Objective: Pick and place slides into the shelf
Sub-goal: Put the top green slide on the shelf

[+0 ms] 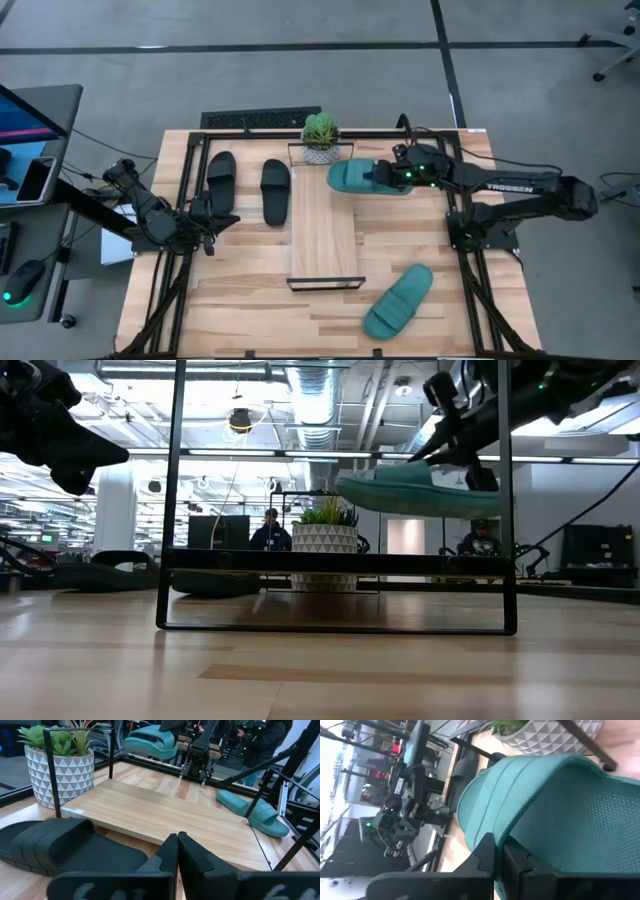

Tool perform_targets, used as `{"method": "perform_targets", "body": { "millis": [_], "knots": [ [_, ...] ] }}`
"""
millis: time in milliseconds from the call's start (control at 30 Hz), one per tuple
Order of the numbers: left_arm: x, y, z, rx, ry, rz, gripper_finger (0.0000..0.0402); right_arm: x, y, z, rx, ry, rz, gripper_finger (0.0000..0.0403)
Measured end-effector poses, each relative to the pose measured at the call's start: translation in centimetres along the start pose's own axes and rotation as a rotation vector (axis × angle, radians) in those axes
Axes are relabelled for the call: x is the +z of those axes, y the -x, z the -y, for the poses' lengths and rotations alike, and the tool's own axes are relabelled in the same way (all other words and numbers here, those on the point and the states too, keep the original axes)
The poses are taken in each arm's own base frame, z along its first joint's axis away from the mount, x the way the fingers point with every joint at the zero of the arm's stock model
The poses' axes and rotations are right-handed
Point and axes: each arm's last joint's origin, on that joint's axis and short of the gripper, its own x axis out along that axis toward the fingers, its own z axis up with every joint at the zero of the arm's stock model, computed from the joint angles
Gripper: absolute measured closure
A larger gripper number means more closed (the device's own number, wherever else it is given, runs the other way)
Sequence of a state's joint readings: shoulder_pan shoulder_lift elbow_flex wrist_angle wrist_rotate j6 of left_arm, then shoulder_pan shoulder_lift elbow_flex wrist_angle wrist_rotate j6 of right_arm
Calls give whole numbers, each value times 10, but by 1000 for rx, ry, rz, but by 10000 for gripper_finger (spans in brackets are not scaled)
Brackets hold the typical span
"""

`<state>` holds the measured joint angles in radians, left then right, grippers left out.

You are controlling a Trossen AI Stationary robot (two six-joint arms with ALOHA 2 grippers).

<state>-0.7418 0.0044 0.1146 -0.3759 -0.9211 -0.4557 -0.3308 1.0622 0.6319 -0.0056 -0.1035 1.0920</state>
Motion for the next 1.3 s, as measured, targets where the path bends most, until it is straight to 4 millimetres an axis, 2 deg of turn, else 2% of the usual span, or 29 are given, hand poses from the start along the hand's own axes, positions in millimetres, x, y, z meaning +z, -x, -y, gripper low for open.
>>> {"method": "perform_targets", "body": {
  "millis": [167, 500, 700, 1100, 1300],
  "knots": [
    [0, 0, 0, 0, 0, 0, 401, 6, -16, -2, 6, 9, -15, 403],
    [0, 0, 0, 0, 0, 0, 401, 24, -56, -29, 34, 95, -88, 403],
    [0, 0, 0, 0, 0, 0, 401, 30, -82, -36, 28, 91, -121, 403],
    [0, 0, 0, 0, 0, 0, 401, 31, -114, -43, 69, 34, -158, 403],
    [0, 0, 0, 0, 0, 0, 401, 27, -127, -39, 48, 15, -175, 403]
  ]
}}
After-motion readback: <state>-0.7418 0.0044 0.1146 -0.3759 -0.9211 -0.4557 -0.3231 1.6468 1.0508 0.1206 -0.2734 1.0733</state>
